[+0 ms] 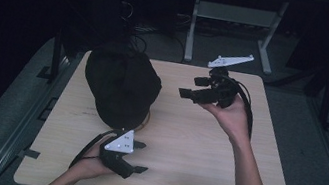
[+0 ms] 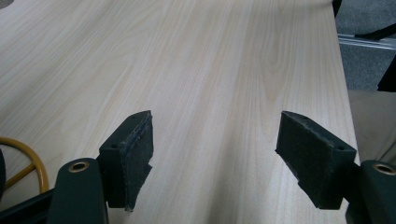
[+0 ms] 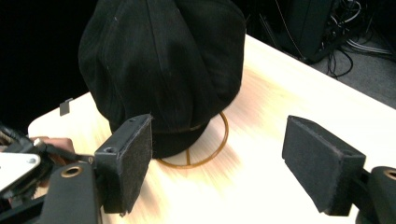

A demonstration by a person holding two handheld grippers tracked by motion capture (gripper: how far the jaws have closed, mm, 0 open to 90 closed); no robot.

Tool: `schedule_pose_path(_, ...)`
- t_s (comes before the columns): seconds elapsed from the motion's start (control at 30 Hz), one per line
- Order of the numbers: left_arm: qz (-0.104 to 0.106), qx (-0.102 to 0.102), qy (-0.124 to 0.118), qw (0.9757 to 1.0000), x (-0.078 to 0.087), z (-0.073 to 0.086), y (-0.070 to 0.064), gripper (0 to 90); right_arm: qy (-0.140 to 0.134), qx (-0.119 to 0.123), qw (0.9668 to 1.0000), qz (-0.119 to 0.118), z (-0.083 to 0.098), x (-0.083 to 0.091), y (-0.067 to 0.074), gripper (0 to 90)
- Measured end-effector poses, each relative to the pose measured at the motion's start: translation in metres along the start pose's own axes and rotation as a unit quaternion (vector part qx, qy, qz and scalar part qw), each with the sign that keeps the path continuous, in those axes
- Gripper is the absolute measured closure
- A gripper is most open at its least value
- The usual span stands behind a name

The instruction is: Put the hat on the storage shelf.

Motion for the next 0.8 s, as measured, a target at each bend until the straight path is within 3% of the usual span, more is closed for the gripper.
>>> schedule_pose_path(0.8,0.006,0.010,-0.002,0.9999,0.003,0.001,0.001,25.6,0.009,-0.034,0.9993,0.012,0.057,0.028,-0.012,21.4)
Point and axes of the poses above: each handheld gripper's, and its own axes: x roughly backward along the jaws, z roughly out of its underside, y roughly to its left, the point moved 6 cm from there along -x, roughly forward along the jaws, and after that the axes turned 5 degrees about -y, right-handed, at the moved point
